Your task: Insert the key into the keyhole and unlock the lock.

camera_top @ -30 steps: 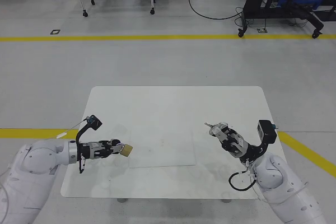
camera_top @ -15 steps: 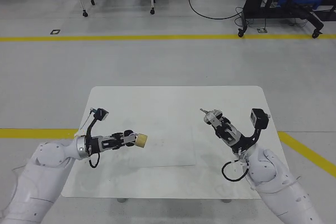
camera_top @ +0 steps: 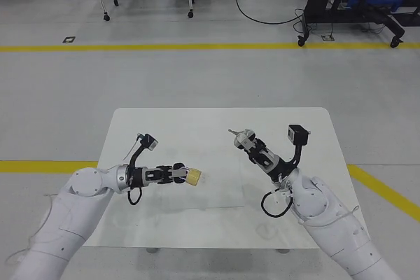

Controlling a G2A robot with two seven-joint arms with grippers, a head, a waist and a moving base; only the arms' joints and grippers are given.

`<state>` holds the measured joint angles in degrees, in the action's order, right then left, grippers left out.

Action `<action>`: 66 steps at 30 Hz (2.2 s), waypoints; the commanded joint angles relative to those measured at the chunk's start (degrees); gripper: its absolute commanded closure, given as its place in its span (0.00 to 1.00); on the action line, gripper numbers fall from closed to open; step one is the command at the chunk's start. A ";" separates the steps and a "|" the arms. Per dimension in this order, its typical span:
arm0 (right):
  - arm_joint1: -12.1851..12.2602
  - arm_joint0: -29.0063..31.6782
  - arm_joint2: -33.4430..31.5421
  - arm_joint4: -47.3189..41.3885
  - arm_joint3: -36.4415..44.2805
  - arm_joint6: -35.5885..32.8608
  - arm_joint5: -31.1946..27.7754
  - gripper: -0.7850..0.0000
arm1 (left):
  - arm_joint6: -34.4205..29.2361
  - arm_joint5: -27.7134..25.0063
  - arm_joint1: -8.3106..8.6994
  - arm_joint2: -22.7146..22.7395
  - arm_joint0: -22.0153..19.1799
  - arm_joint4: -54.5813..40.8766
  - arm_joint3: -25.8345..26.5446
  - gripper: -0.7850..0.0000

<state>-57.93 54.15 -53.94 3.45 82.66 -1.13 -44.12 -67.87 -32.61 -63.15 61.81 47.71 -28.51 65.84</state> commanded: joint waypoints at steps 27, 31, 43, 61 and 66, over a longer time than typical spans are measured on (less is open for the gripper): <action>-5.47 -2.45 3.61 -7.88 -0.60 -4.95 3.82 1.00 | 22.08 -12.24 -4.86 -6.18 -3.91 3.85 0.68 1.00; -5.71 -1.53 3.49 -8.41 0.35 -7.41 3.51 1.00 | 23.57 -11.68 -5.26 -6.53 -4.40 5.35 0.08 1.00; -6.91 0.25 3.41 -5.61 2.38 -8.84 1.24 1.00 | 18.41 -7.96 -6.36 -7.65 -5.15 -3.23 -2.87 1.00; -6.37 8.37 -5.83 -1.38 6.88 -5.83 -6.84 1.00 | -18.88 17.24 -13.70 -12.08 -14.71 -44.67 -29.12 1.00; -6.24 9.22 -7.14 -1.17 7.15 -5.95 -5.89 1.00 | -19.02 18.77 -14.32 -13.01 -16.18 -43.27 -31.39 1.00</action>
<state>-64.16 63.41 -61.14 2.30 89.82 -7.07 -49.98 -86.90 -13.74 -77.50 48.75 31.44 -71.70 34.29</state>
